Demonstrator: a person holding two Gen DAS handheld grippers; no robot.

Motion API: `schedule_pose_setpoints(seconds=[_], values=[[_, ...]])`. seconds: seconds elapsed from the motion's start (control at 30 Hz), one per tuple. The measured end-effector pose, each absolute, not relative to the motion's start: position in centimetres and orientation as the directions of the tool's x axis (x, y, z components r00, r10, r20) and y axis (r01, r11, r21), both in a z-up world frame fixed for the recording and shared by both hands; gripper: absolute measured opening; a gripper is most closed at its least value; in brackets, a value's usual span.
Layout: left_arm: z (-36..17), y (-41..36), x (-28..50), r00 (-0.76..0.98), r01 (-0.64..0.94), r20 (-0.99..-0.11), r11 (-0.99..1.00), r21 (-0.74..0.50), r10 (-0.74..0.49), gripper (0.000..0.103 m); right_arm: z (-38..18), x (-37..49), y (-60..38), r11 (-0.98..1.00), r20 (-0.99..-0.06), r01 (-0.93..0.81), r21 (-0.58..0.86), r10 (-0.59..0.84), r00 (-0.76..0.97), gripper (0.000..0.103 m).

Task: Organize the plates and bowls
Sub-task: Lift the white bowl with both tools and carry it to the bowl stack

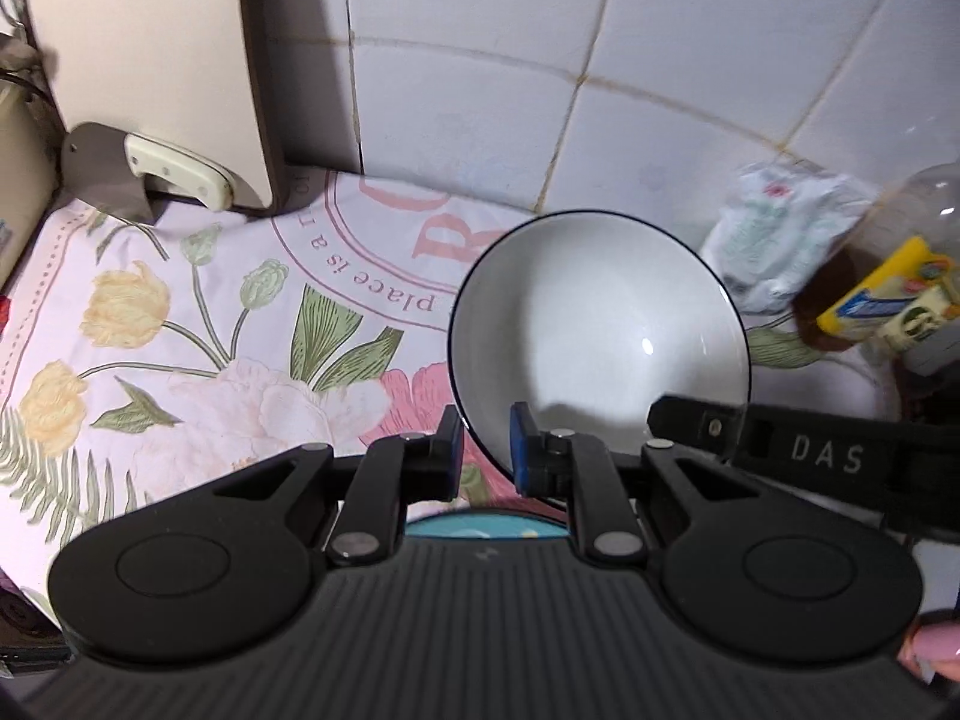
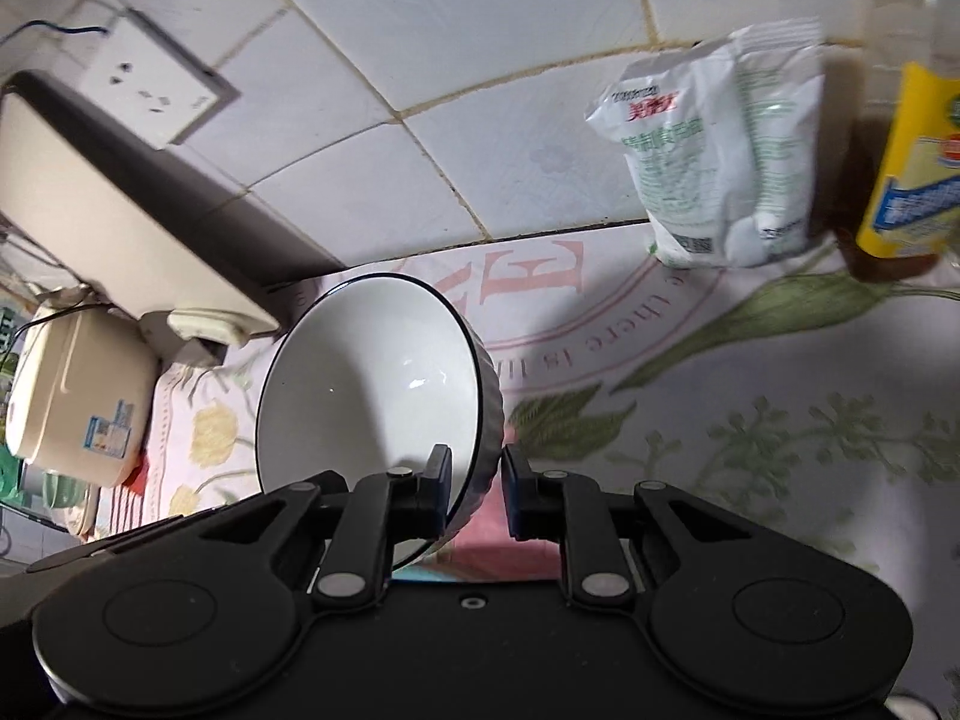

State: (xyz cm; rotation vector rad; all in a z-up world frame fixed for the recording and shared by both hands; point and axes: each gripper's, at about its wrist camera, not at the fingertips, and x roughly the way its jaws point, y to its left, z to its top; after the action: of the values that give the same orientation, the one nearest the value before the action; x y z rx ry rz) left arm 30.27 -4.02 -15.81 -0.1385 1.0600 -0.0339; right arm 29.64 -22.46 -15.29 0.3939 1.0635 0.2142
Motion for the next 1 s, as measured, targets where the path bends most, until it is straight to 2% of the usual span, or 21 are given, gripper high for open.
schedule_pose_setpoints(seconds=[0.3, 0.5, 0.77, 1.0], values=[[-10.8, -7.4, 23.0, 0.578, 0.003, -0.809, 0.991, -0.131, -0.108, 0.014, -10.9, 22.1, -25.9, 0.902, -0.756, -0.011, 0.431, 0.368, 0.542, 0.022], [-8.7, -11.1, 17.9, 0.583, 0.053, -0.798, 0.988, -0.145, -0.149, 0.014, -9.2, 16.5, -29.1, 0.92, -0.772, -0.012, 0.392, 0.336, 0.539, 0.022], [-8.9, -16.4, 13.0, 0.553, 0.126, -0.813, 0.983, -0.137, -0.184, 0.013, -9.1, 11.0, -34.1, 0.908, -0.775, 0.062, 0.414, 0.316, 0.547, 0.022], [-10.8, -19.1, 12.6, 0.499, 0.159, -0.843, 0.978, -0.137, -0.2, 0.013, -11.5, 9.8, -37.3, 0.892, -0.793, 0.12, 0.435, 0.316, 0.521, 0.022]])
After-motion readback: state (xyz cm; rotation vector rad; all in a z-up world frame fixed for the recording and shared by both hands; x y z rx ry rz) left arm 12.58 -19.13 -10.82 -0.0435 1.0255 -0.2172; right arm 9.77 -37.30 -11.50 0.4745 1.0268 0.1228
